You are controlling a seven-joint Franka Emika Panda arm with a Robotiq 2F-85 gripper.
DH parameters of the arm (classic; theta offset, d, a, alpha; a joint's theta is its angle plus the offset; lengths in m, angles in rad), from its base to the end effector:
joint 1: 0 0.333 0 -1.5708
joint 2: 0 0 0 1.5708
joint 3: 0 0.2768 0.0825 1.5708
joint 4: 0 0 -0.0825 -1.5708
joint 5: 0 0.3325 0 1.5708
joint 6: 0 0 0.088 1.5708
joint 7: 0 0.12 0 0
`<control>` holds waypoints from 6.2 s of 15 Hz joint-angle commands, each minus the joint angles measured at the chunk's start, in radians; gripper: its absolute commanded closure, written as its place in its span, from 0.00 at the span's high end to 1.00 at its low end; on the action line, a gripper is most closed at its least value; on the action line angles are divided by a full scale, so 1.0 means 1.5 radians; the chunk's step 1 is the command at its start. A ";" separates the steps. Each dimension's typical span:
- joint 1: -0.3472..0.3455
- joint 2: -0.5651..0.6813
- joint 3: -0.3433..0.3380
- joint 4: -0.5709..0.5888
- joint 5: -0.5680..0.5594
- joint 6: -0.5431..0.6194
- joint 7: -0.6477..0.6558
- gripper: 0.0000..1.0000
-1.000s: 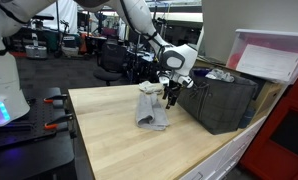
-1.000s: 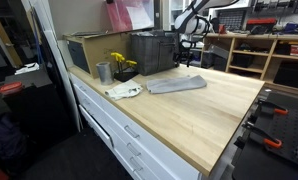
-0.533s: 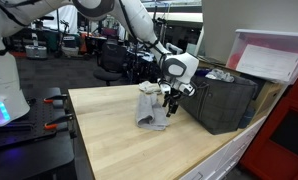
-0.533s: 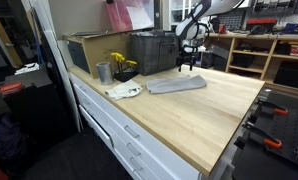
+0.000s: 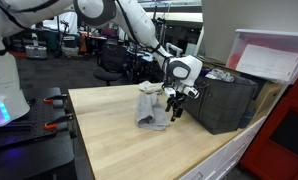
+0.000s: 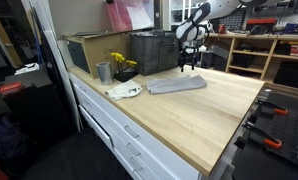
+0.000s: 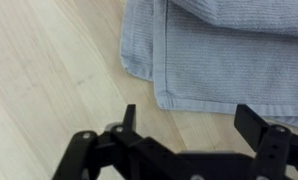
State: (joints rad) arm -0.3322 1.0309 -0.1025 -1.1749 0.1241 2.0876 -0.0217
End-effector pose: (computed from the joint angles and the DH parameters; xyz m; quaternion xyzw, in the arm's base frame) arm 0.6180 -0.2600 0.1462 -0.9748 0.2159 0.0534 0.0194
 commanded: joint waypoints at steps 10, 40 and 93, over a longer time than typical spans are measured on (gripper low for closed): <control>-0.002 0.072 0.001 0.100 -0.002 -0.061 -0.022 1.00; -0.039 0.192 0.020 0.320 -0.009 -0.205 -0.100 0.00; 0.039 -0.575 0.083 -0.892 0.118 0.200 -0.406 0.01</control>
State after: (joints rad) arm -0.2906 0.2507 0.0358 -2.4300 0.3202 2.4066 -0.5429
